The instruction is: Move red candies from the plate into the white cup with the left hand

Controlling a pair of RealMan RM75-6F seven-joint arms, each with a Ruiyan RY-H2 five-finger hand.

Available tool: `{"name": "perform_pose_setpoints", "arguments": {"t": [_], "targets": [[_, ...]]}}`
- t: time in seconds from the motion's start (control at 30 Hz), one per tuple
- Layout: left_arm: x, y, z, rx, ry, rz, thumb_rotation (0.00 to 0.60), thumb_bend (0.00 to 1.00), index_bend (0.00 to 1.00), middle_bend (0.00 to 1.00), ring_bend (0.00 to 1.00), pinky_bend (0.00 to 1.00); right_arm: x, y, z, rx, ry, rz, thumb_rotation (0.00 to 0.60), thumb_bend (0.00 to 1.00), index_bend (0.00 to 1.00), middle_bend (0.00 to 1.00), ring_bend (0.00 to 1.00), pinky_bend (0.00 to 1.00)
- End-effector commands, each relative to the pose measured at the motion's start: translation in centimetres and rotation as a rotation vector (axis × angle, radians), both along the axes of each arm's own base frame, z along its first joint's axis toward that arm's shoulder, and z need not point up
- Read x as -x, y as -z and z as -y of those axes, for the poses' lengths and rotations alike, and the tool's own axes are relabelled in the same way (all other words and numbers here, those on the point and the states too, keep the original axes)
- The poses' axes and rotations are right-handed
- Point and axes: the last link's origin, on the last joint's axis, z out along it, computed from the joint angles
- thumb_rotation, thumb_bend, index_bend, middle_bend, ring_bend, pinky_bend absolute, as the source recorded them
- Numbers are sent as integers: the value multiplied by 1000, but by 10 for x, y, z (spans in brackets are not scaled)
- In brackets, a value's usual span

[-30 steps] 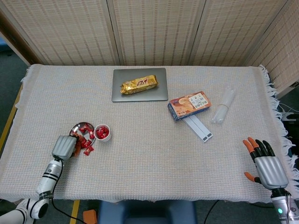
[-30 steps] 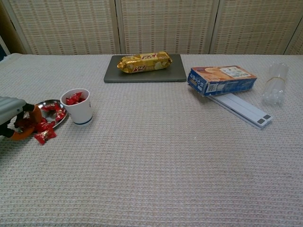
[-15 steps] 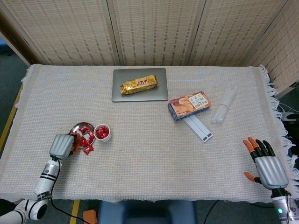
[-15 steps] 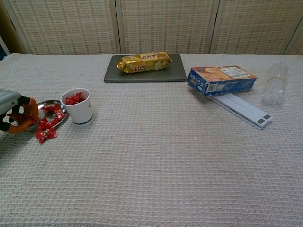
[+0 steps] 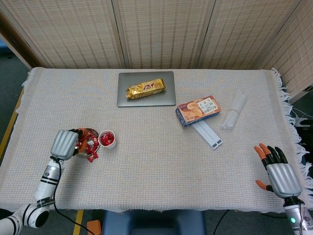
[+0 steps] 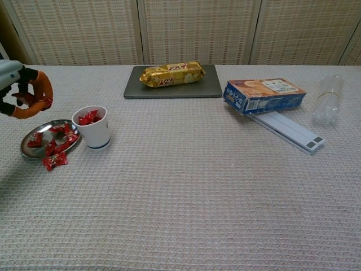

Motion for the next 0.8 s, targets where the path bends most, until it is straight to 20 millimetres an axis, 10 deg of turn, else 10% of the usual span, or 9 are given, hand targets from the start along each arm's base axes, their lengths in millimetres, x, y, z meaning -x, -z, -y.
{"name": "perform_pose_setpoints", "arguments": {"t": [0.03,0.8], "targets": [[-29,6,-9,13,57,-4,600,486,528,592,599,1000,0,0,0,1,0,0,600,64,0,0,0,0],[-42,55,-18,85,89,-141,600,435,385,402,371,1000,0,-3,-1,7,-1,5,600,65,0,0,0,0]]}}
